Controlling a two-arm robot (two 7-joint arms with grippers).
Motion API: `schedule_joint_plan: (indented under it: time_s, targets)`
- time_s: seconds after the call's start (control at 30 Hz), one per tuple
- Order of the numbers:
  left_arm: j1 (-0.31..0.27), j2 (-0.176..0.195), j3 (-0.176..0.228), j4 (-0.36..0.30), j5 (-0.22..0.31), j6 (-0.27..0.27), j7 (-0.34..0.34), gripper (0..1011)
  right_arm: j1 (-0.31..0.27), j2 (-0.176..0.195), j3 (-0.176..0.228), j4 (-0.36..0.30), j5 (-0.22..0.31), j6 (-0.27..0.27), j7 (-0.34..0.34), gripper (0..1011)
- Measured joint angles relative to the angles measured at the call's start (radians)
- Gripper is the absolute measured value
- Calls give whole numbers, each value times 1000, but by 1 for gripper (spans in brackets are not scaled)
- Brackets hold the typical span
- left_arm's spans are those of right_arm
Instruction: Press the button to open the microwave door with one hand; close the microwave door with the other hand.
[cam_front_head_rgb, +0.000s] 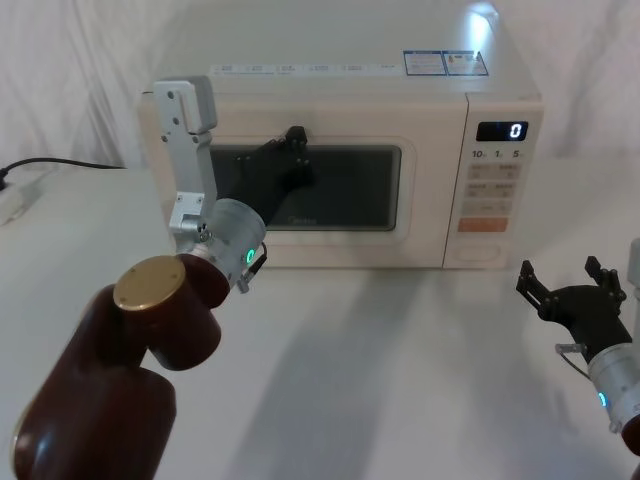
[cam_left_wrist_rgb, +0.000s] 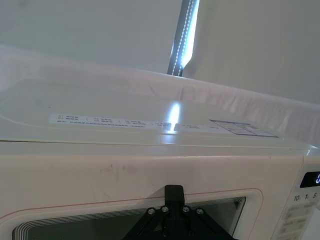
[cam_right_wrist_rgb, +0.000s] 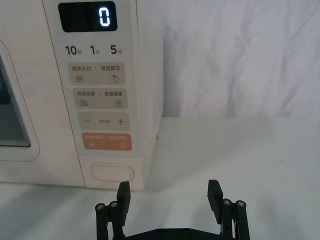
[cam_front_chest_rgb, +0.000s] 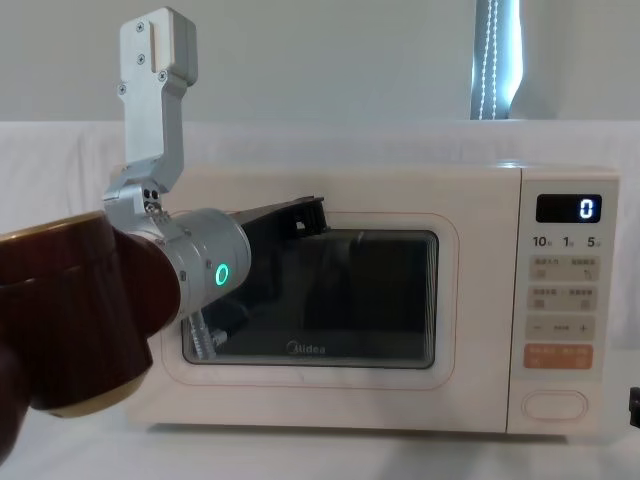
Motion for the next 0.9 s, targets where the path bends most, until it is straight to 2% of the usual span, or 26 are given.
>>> schedule_joint_plan:
  time_s: [0.4,0.9]
  targets:
    - [1,-3,-2,-8,4,2,0,0,0,0,0,0,0,0,0,1002]
    - [63,11,3,-120,11,17,13,0,0,0,0,0,0,0,0,1002]
